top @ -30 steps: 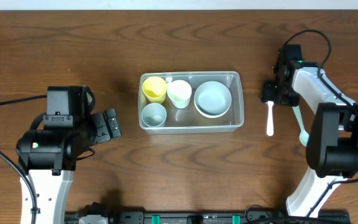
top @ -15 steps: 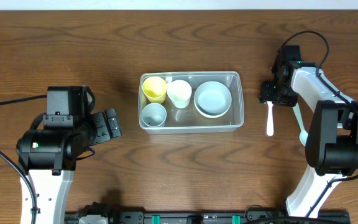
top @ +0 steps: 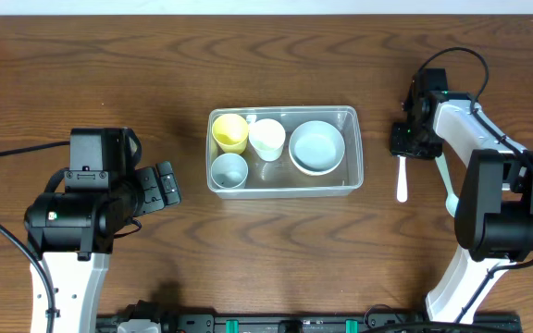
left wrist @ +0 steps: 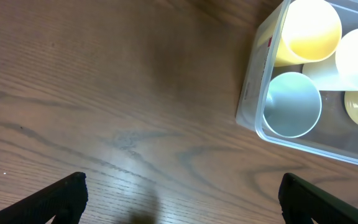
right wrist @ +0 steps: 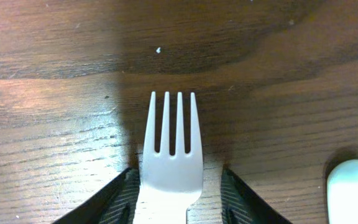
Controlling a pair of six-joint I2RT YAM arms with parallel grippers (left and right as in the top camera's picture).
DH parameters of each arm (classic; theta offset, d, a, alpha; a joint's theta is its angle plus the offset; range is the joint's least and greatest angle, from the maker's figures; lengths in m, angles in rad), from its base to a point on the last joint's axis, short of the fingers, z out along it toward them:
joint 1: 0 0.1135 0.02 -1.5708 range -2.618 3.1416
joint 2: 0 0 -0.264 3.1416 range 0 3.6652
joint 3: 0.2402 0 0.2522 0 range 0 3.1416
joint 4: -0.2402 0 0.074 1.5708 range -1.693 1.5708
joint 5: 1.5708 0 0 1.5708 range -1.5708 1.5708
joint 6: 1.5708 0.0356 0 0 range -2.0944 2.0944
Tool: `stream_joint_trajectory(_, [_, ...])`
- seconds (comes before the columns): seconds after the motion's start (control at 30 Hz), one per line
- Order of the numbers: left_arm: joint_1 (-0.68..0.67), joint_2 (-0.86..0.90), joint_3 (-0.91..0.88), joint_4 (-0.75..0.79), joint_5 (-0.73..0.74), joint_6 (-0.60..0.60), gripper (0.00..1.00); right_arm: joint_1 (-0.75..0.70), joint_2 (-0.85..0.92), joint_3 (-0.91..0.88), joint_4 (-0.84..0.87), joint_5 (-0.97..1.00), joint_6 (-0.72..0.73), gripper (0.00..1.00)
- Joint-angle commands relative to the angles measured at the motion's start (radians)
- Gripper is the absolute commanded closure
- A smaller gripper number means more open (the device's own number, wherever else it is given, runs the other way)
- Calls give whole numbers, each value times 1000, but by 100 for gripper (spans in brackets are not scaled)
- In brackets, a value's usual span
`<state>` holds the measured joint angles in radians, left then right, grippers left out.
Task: Pack container
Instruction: 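Move the right gripper to the white fork and grasp its handle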
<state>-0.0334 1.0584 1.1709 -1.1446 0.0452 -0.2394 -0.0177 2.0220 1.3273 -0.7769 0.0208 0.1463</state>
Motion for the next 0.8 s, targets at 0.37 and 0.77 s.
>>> stream_joint_trajectory(0.37, [5,-1,-3,-2,-11,-3,2,6,30,-3,27,-3,-5,72])
stream_joint_trajectory(0.77, [5,-1,-3,-2,-11,-3,2,6,30,-3,30,-3,-5,89])
